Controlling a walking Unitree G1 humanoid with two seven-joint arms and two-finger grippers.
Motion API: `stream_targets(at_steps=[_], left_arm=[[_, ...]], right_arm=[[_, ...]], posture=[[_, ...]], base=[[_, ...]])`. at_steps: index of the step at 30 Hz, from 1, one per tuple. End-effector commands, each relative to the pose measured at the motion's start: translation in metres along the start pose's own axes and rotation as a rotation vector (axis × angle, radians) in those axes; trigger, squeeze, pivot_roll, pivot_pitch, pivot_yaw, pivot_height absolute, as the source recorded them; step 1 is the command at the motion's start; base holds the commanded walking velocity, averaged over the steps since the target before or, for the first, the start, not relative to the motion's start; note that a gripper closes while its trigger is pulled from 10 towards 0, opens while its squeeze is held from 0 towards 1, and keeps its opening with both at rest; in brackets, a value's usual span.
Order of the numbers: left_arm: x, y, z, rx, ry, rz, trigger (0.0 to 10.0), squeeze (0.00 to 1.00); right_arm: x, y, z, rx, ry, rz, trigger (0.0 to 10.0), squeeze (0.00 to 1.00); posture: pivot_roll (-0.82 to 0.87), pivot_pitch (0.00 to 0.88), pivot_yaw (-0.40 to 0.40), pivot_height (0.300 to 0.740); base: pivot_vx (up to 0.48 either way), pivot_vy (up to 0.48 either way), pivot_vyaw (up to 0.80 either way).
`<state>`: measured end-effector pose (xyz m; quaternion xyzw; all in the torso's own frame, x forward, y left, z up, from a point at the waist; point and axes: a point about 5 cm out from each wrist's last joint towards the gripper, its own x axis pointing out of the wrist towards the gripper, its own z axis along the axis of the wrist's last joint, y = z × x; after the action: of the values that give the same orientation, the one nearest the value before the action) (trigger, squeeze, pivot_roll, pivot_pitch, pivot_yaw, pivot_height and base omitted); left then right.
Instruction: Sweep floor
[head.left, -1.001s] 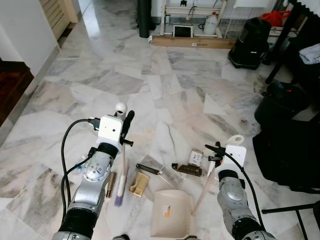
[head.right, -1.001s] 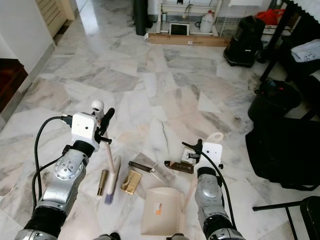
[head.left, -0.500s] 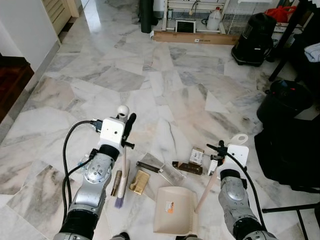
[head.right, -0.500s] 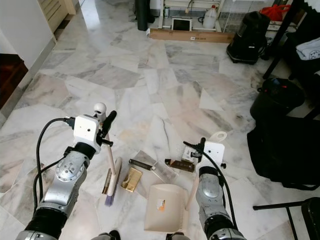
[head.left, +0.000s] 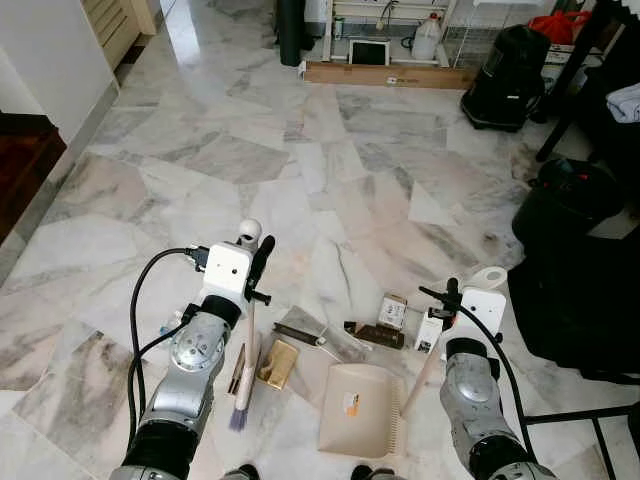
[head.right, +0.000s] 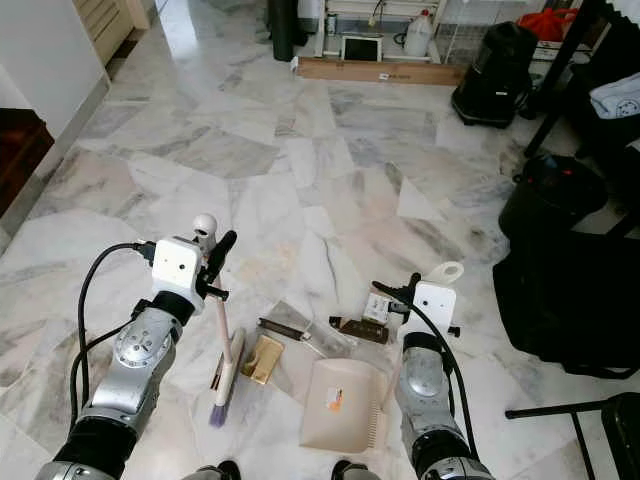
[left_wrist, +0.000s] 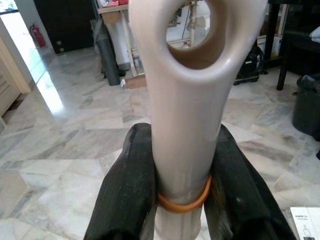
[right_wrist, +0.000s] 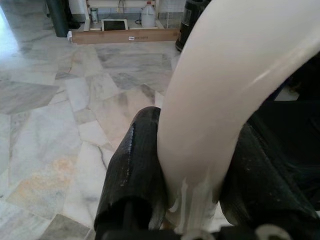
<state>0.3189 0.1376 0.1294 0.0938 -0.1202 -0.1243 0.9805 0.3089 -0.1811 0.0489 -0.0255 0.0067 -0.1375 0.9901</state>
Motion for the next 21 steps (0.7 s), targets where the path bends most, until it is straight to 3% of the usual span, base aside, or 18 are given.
stream_targets(at_steps=[1,13,21], left_arm=[[0.002,0.0,0.004,-0.002,-0.032,-0.002,10.0,0.0],[0.002,0.001,-0.009,-0.042,0.025,-0.019,10.0,0.0],[0.003,0.002,-0.007,-0.035,0.014,-0.024,10.0,0.0]], right_arm=[[0.001,-0.002,0.003,-0.005,-0.022,-0.008,10.0,0.0],[-0.011,0.005,-0.018,-0.018,0.092,0.043,10.0,0.0],[-0.012,0.008,-0.02,-0.016,0.101,0.062,10.0,0.0]], posture=[[0.03,0.171,-0.027,0.74],[0.03,0.165,-0.026,0.74],[0.03,0.172,-0.029,0.74]], base=[[0.0,0.0,0.0],[0.0,0.0,0.0],[0.0,0.0,0.0]])
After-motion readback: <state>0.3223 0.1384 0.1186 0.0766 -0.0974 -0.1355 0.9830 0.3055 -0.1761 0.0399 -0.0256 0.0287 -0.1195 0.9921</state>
